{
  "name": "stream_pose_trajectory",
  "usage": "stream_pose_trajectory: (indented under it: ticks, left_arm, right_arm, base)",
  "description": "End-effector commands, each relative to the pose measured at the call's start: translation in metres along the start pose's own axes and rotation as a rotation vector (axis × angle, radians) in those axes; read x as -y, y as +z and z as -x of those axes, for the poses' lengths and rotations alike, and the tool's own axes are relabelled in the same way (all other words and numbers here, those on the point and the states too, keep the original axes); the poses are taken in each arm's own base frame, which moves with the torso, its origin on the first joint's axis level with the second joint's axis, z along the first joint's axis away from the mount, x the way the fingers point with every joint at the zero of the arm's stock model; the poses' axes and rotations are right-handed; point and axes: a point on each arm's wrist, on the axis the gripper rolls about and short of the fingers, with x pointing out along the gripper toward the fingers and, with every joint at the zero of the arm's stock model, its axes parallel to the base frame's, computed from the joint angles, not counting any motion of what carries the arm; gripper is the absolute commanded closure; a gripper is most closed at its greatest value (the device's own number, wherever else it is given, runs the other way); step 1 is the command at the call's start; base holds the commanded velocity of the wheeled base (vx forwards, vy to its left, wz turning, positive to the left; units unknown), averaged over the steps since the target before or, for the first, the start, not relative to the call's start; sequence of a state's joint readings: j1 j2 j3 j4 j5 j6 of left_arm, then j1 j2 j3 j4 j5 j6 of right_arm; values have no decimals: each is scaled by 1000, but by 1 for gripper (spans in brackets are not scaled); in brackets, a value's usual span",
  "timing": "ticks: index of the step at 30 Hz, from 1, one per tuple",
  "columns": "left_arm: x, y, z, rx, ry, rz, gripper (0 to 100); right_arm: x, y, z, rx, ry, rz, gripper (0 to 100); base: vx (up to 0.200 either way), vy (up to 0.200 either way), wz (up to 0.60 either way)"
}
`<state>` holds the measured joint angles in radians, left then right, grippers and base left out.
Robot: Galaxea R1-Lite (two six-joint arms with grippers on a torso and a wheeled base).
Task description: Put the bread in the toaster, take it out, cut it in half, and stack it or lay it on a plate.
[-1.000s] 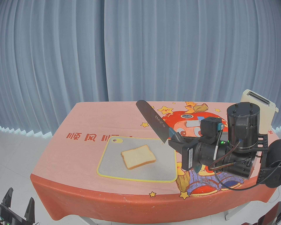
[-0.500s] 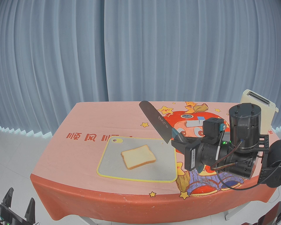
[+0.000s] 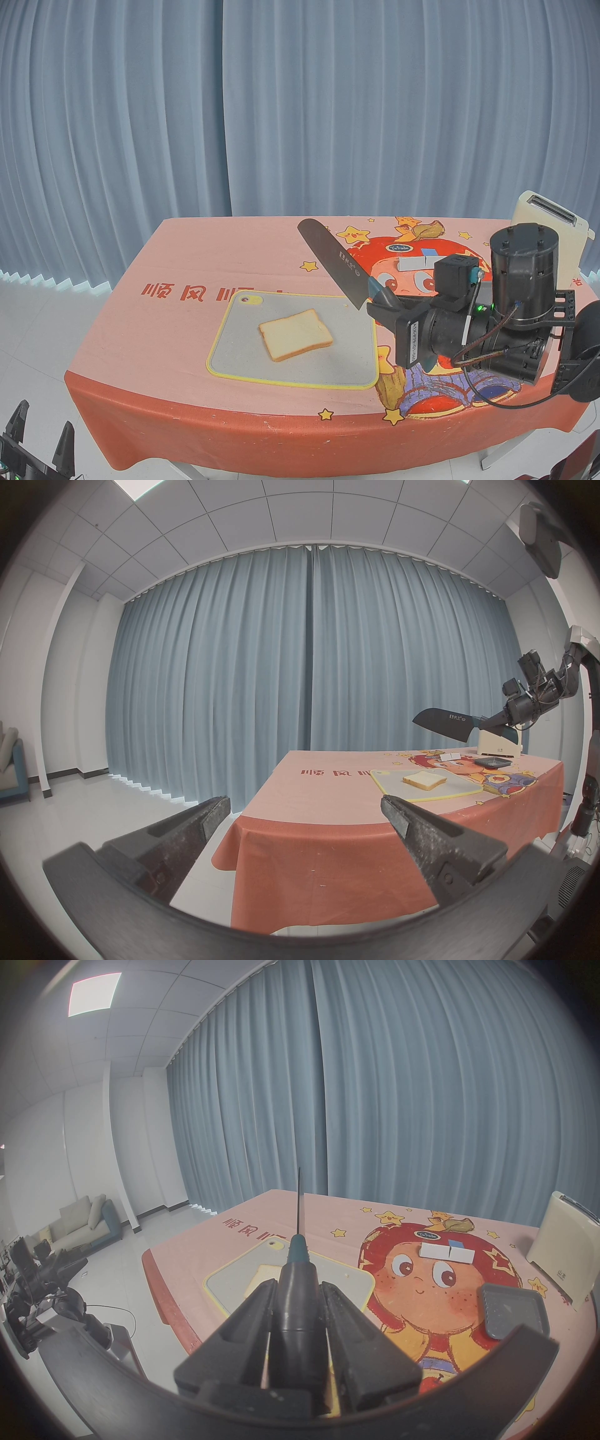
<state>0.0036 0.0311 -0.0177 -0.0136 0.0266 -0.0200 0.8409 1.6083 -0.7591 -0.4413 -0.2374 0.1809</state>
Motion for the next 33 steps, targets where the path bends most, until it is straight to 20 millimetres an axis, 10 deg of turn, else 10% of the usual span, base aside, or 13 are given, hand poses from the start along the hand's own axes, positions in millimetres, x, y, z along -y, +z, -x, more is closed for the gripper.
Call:
stream_pose_trajectory:
  ticks: [1,33]
  left_arm:
    - [0,-5,-1,-17,1,-4,0]
    - [1,18,1,202,-58,22,0]
  right_arm:
    - [-1,0,0,0,2,1,100]
    - [0,-4,0,-12,0,2,100]
  base:
    - [0,0,0]
    - [0,0,0]
